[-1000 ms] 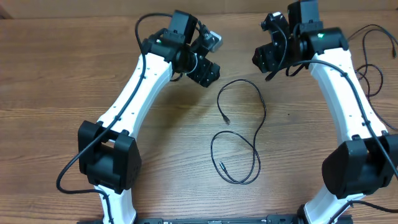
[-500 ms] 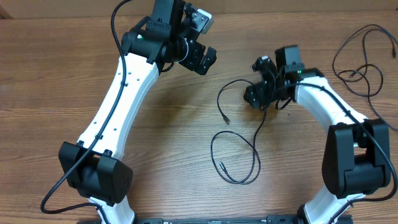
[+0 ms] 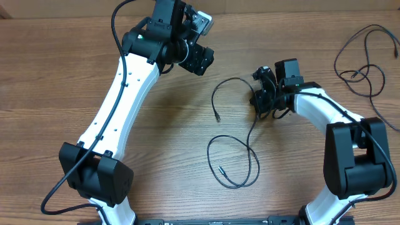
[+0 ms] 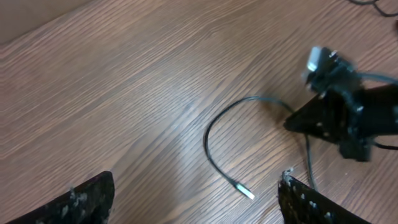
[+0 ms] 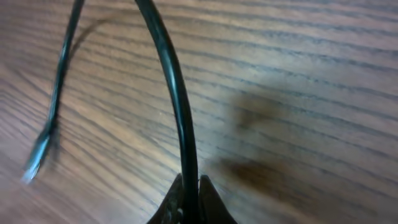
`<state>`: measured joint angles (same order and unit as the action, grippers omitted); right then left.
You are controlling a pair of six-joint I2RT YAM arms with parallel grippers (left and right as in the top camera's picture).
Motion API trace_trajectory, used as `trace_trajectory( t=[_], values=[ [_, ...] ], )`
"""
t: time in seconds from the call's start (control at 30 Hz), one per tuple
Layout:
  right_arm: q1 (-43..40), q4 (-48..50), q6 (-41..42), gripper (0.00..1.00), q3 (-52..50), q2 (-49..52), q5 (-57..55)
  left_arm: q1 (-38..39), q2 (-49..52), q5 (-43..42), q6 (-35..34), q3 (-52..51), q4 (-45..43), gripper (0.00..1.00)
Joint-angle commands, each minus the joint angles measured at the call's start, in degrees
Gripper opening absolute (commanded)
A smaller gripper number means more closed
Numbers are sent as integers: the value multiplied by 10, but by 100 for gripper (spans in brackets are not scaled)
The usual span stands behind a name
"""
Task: Untangle cables
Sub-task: 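Grasp the center black cable with the right gripper, then lift the cable and carry it right to the edge pile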
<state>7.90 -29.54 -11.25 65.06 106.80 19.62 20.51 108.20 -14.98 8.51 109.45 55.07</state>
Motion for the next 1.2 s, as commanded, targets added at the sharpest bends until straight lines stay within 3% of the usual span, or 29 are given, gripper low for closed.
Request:
trace_trajectory(
  t=[0.0,0.23,0.47,0.73,0.97,1.17],
  values=[
    [-2,-59,37,4,116,-45,6,1,-7,36,-3,10,9,81],
    [-3,-264,69,4,462,-88,-144,1,-7,36,7,10,17,80],
    [-14,-328,21,4,729,-88,-268,1,-7,36,7,10,21,82],
    [-157,-321,22,4,831,-91,-272,1,-7,36,8,10,33,84],
    [-304,-249,24,4,929,-118,-207,1,-7,36,29,10,30,85],
    [-395,-150,22,4,942,-135,-199,1,-7,36,29,10,31,85]
  ],
)
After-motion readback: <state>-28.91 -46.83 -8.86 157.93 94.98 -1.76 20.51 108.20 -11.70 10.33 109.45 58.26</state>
